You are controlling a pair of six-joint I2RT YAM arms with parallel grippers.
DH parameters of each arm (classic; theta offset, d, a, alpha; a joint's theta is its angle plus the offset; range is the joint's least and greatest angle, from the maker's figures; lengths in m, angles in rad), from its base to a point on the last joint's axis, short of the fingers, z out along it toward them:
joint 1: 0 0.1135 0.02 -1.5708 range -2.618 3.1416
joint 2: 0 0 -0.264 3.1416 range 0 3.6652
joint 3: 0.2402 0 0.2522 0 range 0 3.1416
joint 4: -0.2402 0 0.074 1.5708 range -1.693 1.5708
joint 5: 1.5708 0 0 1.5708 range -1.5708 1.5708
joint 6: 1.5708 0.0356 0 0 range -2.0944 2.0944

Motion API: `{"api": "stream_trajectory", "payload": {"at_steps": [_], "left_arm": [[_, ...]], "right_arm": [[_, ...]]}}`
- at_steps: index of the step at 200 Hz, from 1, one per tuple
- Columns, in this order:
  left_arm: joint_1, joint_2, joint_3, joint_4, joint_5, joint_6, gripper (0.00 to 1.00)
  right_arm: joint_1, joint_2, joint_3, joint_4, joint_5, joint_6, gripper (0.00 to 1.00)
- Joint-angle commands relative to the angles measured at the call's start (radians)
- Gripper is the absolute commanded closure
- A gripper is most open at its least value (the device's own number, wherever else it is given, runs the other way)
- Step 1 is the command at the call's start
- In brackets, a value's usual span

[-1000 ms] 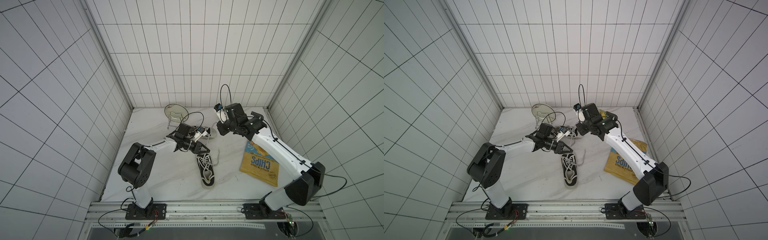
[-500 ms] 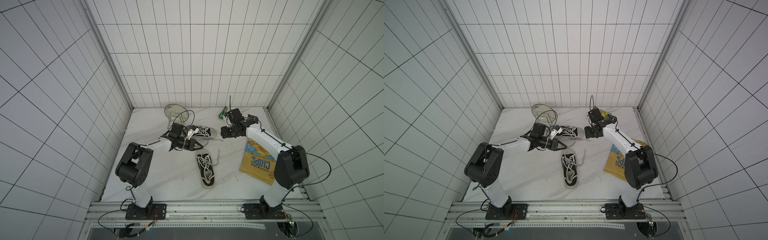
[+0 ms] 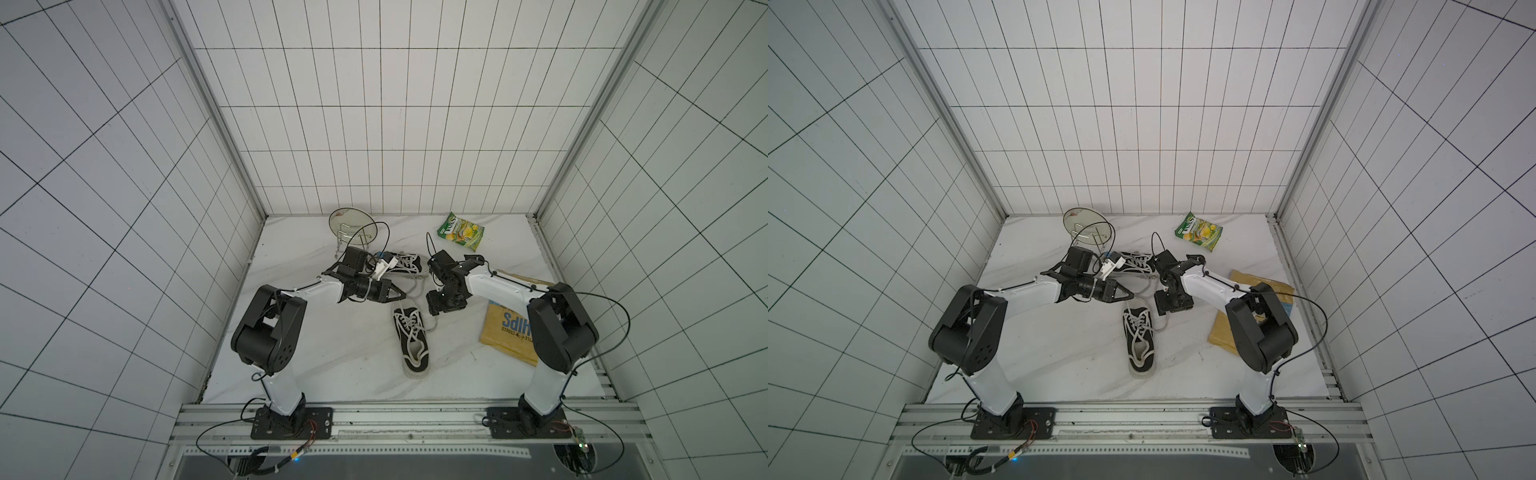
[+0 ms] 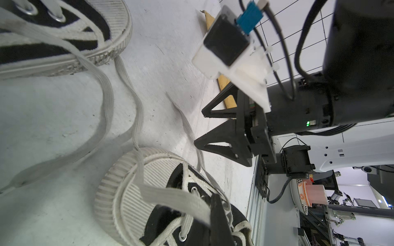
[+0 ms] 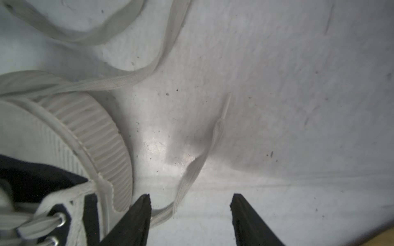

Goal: Tie the shoes
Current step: Cross the shoelace with the shoelace.

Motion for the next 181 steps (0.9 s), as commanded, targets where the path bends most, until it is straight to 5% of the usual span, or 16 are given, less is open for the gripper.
{"api": "stream_trajectory", "payload": {"at_steps": [1,38,72,133,181], "left_arm": [[0.000,-0.032,-0.013,0.005,-0.005,0.020,1.00],[-0.003,-0.037,-0.017,0.004,-0.006,0.020,1.00],[-0.008,-0.044,-0.013,-0.007,-0.007,0.026,1.00],[-0.086,-0.010,0.077,-0.169,-0.019,0.131,0.99],[-0.122,0.016,0.127,-0.220,0.028,0.146,0.90]], "right_arm": [[0.016,0.056,0.021,-0.010,0.012,0.007,0.39],[0.030,0.102,0.014,-0.002,0.023,0.000,0.50],[0.030,0.066,-0.026,0.014,0.039,0.006,1.00],[0.014,-0.305,-0.040,0.083,0.116,0.001,1.00],[-0.051,-0.381,0.036,0.136,-0.118,-0.032,1.00]]}}
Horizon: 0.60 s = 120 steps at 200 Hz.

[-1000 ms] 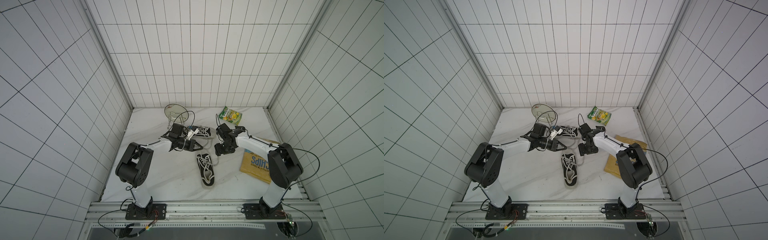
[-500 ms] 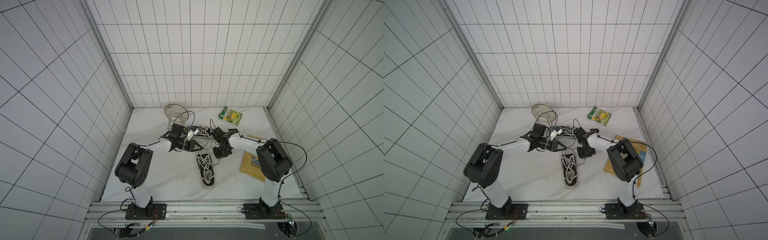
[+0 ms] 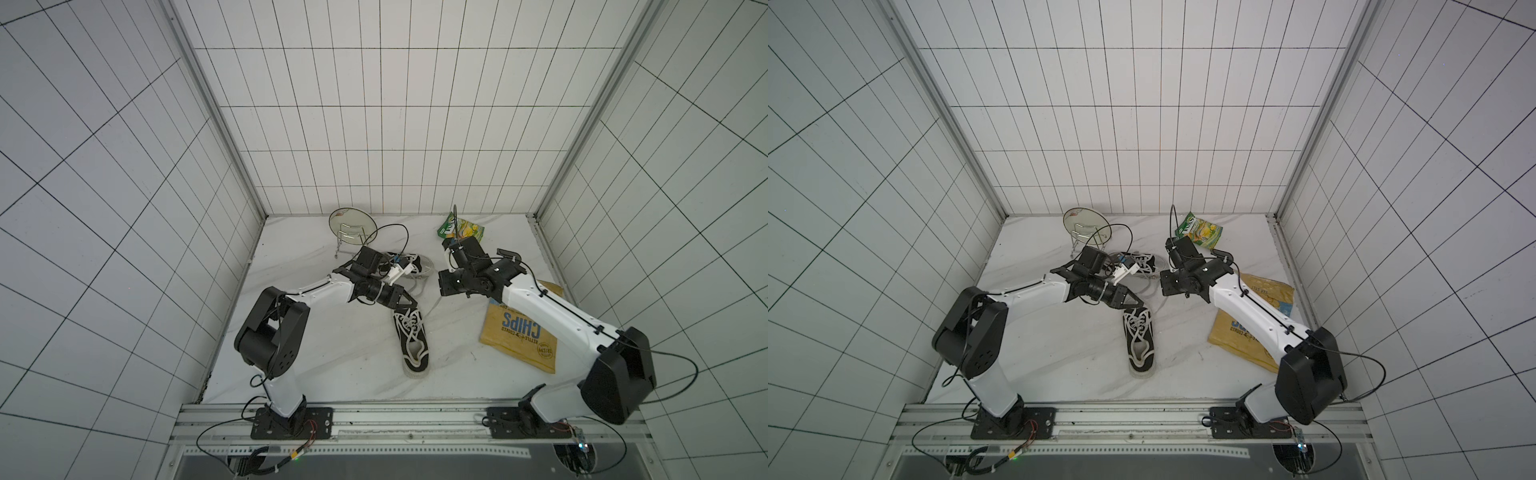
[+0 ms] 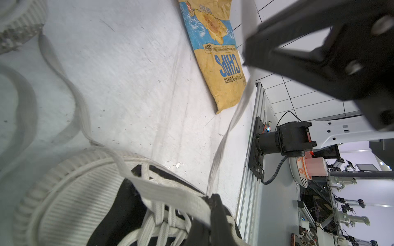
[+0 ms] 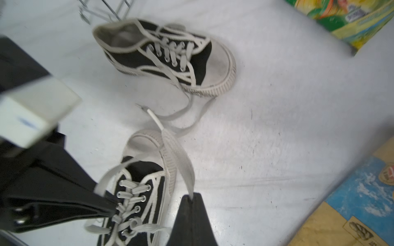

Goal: Tie the shoes
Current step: Cross the shoelace with the shoelace.

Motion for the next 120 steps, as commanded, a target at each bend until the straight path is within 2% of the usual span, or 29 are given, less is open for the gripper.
{"api": "stream_trajectory", "payload": {"at_steps": [1,50,63,81,120], "left_arm": [[-0.007,0.021,0.029,-0.038,0.031,0.030,0.90],[-0.021,0.023,0.044,-0.036,0.040,0.030,0.74],[-0.027,0.027,0.052,-0.036,0.034,0.030,0.72],[-0.038,0.035,0.065,-0.036,0.025,0.033,0.64],[-0.067,0.048,0.103,-0.031,-0.027,0.044,0.60]], "right_arm": [[-0.030,0.012,0.031,0.022,-0.127,-0.029,1.00],[-0.064,0.032,0.063,0.064,-0.297,-0.022,1.00],[-0.068,0.035,0.066,0.073,-0.321,-0.015,1.00],[-0.076,0.033,0.065,0.089,-0.353,0.005,1.00],[-0.100,0.028,0.069,0.115,-0.403,0.041,1.00]]}}
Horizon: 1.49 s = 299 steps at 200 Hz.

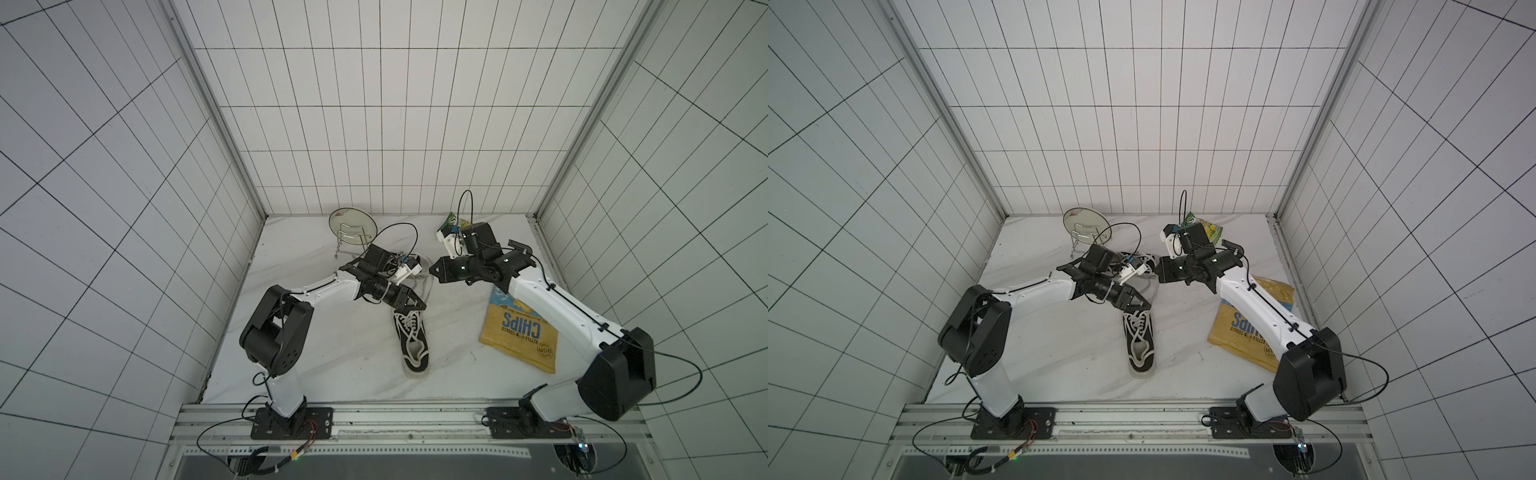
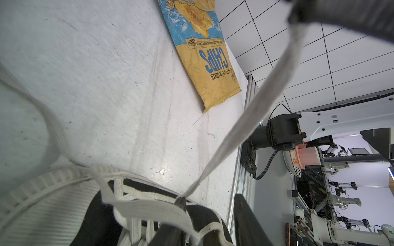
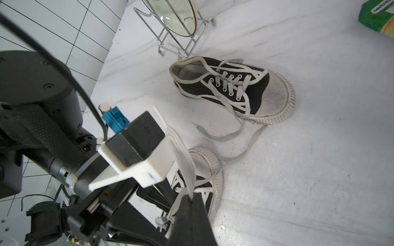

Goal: Tie the shoes
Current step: Cross the shoelace with the shoelace.

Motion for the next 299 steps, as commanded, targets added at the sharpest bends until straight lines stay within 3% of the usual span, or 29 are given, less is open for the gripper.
{"api": "stream_trajectory", "payload": {"at_steps": [1,53,62,78,98,137,171,226,299], "left_arm": [[-0.018,0.020,0.037,0.013,-0.039,0.021,0.60],[-0.056,0.019,0.059,0.020,-0.078,0.041,0.60],[-0.060,0.016,0.056,0.020,-0.067,0.046,0.67],[-0.063,0.000,0.045,0.020,-0.034,0.056,0.88],[-0.062,-0.049,0.014,0.016,-0.015,0.077,1.00],[-0.039,-0.116,-0.037,-0.019,0.071,0.091,1.00],[0.004,-0.133,-0.077,-0.008,0.075,0.082,1.00],[0.107,-0.104,-0.051,0.017,0.085,0.093,1.00],[0.156,0.009,0.086,0.016,0.118,0.103,1.00]], "right_arm": [[-0.022,-0.001,0.032,0.031,-0.064,0.029,1.00],[-0.050,0.012,0.033,0.047,-0.137,0.058,1.00],[-0.057,0.024,0.030,0.050,-0.155,0.061,1.00],[-0.068,0.051,0.023,0.059,-0.188,0.065,1.00],[-0.083,0.102,0.003,0.088,-0.239,0.068,1.00],[-0.090,0.263,-0.010,0.149,-0.418,0.057,1.00],[-0.067,0.387,-0.002,0.177,-0.542,0.025,1.00],[-0.058,0.458,-0.025,0.265,-0.508,0.032,1.00],[-0.095,0.514,0.029,0.370,-0.458,0.092,1.00]]}}
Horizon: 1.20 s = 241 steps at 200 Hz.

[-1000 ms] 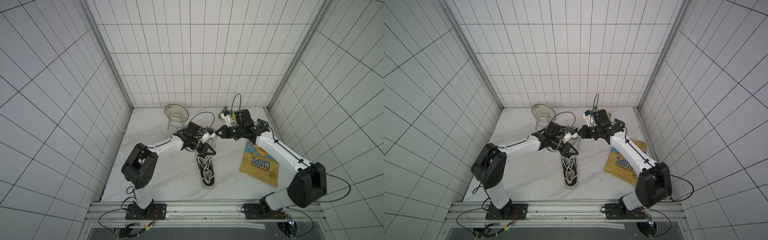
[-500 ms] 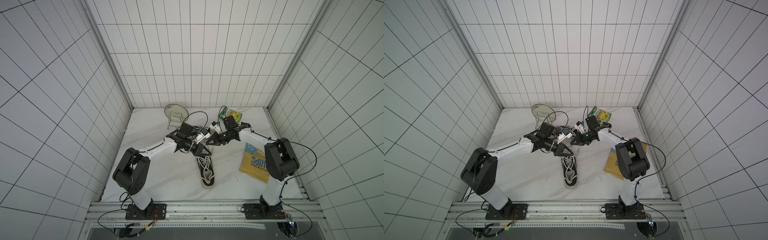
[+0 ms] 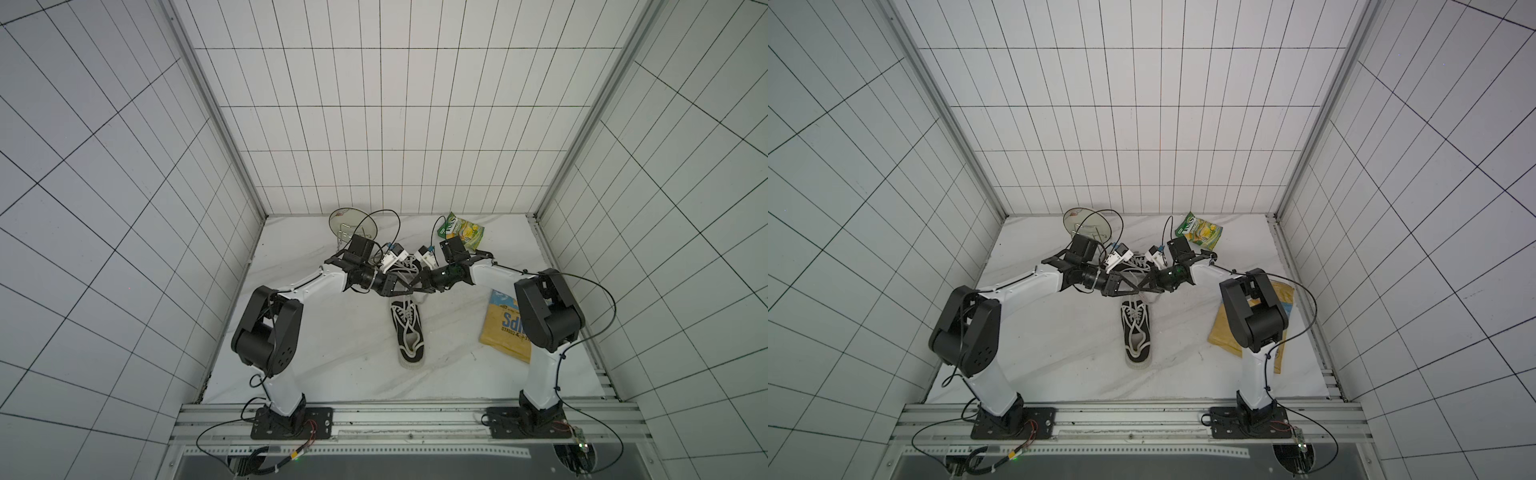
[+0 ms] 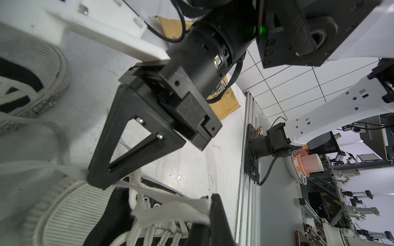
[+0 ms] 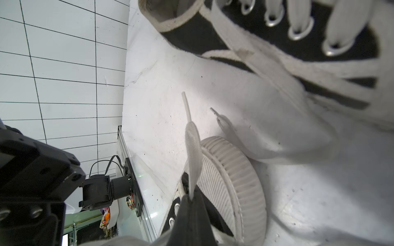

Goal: Tie the shoes
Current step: Cross the shoelace with the shoelace.

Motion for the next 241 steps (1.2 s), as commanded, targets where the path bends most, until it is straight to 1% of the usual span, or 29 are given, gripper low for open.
{"api": "stream_trajectory", "payload": {"at_steps": [1,33,62,69,81,93,95,102,111,120,130,151,180,211,225,241], "left_arm": [[0.021,0.026,0.058,0.022,0.043,0.023,1.00],[0.035,0.052,0.092,0.024,0.049,0.023,1.00],[0.035,0.059,0.092,0.028,0.058,0.011,1.00],[0.035,0.053,0.082,0.028,0.061,0.009,1.00],[0.035,0.037,0.057,0.034,0.062,0.001,1.00],[0.035,0.019,0.025,0.048,0.062,-0.016,1.00],[0.035,0.016,0.020,0.051,0.061,-0.022,1.00],[0.035,0.003,-0.001,0.078,0.062,-0.049,1.00],[0.035,-0.016,-0.029,0.120,0.064,-0.090,1.00],[0.035,-0.033,-0.057,0.169,0.064,-0.135,1.00],[0.035,-0.049,-0.088,0.224,0.064,-0.189,1.00],[0.036,-0.072,-0.136,0.322,0.052,-0.283,1.00],[0.037,-0.073,-0.173,0.399,0.044,-0.367,1.00],[0.036,-0.074,-0.188,0.428,0.069,-0.410,1.00],[0.036,-0.077,-0.191,0.428,0.073,-0.411,1.00],[0.036,-0.078,-0.190,0.427,0.077,-0.409,1.00]], "right_arm": [[-0.027,0.026,0.043,0.054,0.031,0.020,1.00],[-0.045,0.043,0.077,0.054,0.029,0.019,1.00],[-0.050,0.057,0.114,0.046,0.005,0.023,0.99],[-0.051,0.060,0.120,0.040,0.004,0.022,0.94],[-0.054,0.047,0.118,0.033,0.024,0.017,0.81],[-0.067,0.014,0.098,0.034,0.055,0.017,0.61],[-0.069,0.009,0.096,0.035,0.059,0.017,0.60],[-0.079,-0.022,0.076,0.044,0.079,0.019,0.49],[-0.095,-0.073,0.042,0.059,0.109,0.018,0.39],[-0.110,-0.124,0.006,0.069,0.133,0.009,0.32],[-0.124,-0.180,-0.032,0.071,0.153,-0.014,0.28],[-0.128,-0.291,-0.147,0.106,0.187,-0.085,0.24],[-0.113,-0.385,-0.324,0.254,0.223,-0.106,0.21],[-0.054,-0.411,-0.382,0.317,0.294,-0.190,0.21],[-0.022,-0.421,-0.415,0.402,0.320,-0.241,0.23],[0.003,-0.409,-0.453,0.509,0.328,-0.300,0.27]]}}
